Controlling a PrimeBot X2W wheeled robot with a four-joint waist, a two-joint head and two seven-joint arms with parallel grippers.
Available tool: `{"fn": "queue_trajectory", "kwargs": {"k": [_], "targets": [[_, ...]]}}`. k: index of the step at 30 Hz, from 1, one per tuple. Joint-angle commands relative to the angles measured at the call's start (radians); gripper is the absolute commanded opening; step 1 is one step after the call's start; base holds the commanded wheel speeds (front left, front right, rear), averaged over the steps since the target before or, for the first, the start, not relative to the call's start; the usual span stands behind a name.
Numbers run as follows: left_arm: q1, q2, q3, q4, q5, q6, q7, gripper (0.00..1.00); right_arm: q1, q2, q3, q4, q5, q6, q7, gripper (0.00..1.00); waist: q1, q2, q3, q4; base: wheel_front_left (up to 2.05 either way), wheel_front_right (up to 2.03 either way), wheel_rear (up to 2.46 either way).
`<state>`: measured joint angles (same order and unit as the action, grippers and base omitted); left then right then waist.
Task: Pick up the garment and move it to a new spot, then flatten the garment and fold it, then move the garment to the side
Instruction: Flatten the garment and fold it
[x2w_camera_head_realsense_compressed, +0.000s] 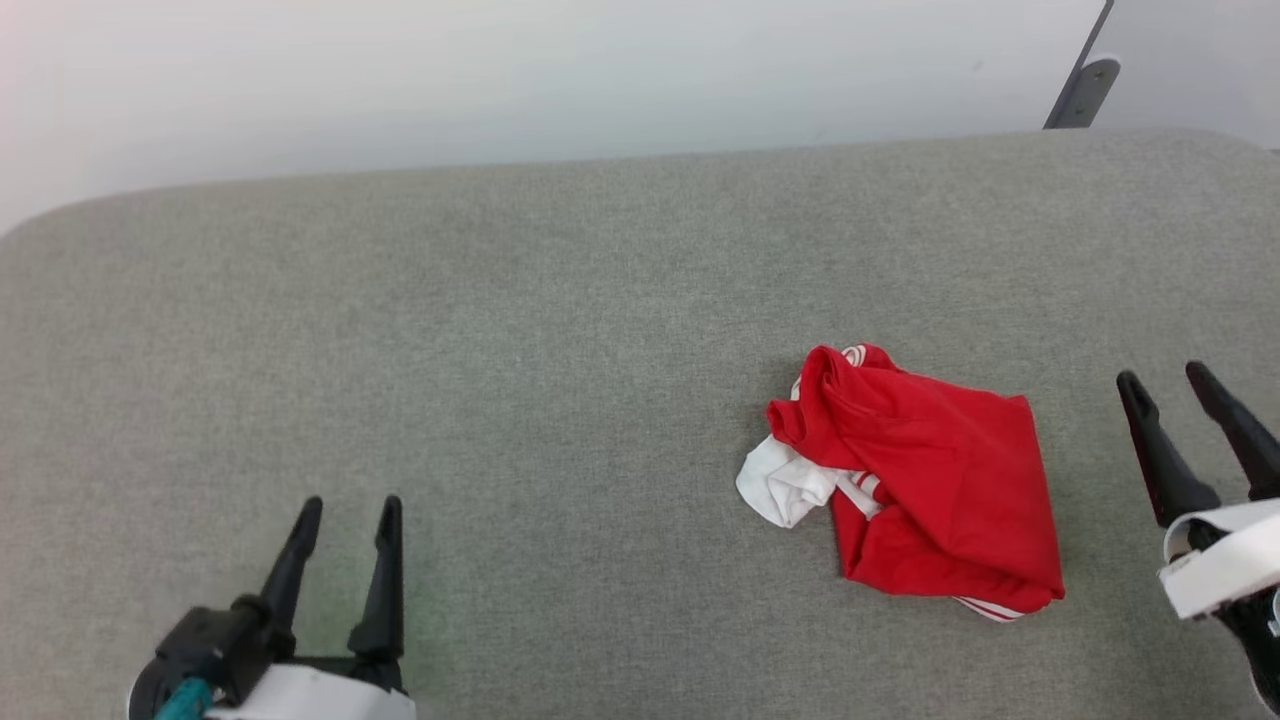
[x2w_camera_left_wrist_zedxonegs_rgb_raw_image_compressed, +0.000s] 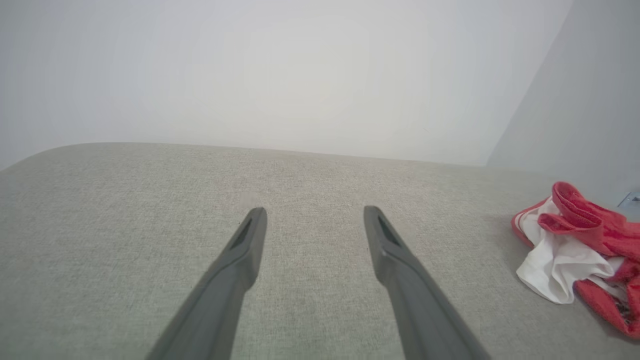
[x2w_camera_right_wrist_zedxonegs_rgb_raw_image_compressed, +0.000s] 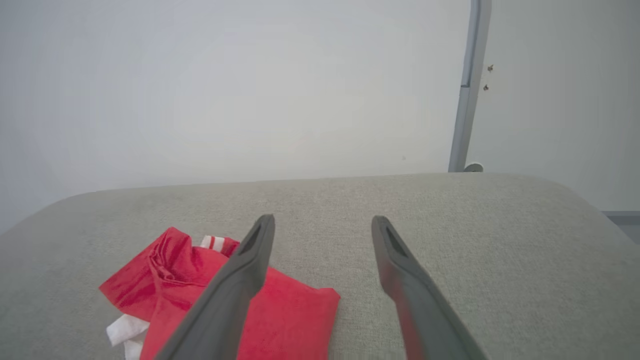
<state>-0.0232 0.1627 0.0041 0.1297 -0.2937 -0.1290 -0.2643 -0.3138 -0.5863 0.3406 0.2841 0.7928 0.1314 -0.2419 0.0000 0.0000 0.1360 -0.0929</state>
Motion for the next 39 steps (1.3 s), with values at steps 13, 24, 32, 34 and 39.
{"fn": "queue_trajectory", "kwargs": {"k": [13,24,32,34,39], "targets": [[0.129,-0.001,0.051,-0.091,0.007,-0.002,0.001,1.0,0.177,0.041,-0.161,-0.11,-0.134,-0.002,-0.023,1.0,0.0,0.0,-0.056,0.004,0.0,0.0,0.0],[0.264,-0.018,0.084,-0.207,0.036,-0.002,0.001,1.0,0.342,0.092,-0.297,-0.267,-0.198,-0.002,-0.004,1.0,0.0,0.0,-0.076,0.019,0.0,0.0,0.0],[0.292,-0.037,0.084,-0.248,0.047,-0.002,0.001,1.0,0.404,0.128,-0.367,-0.348,-0.223,-0.002,0.033,1.0,0.0,0.0,-0.073,0.024,0.0,0.0,0.0],[0.291,-0.039,0.081,-0.249,0.048,-0.002,0.001,1.0,0.41,0.137,-0.374,-0.358,-0.228,-0.002,0.041,1.0,0.0,0.0,-0.073,0.025,0.0,0.0,0.0],[0.274,-0.043,0.076,-0.253,0.047,-0.002,0.001,1.0,0.403,0.144,-0.381,-0.381,-0.226,-0.002,0.057,1.0,0.0,0.0,-0.065,0.027,0.0,0.0,0.0]]}}
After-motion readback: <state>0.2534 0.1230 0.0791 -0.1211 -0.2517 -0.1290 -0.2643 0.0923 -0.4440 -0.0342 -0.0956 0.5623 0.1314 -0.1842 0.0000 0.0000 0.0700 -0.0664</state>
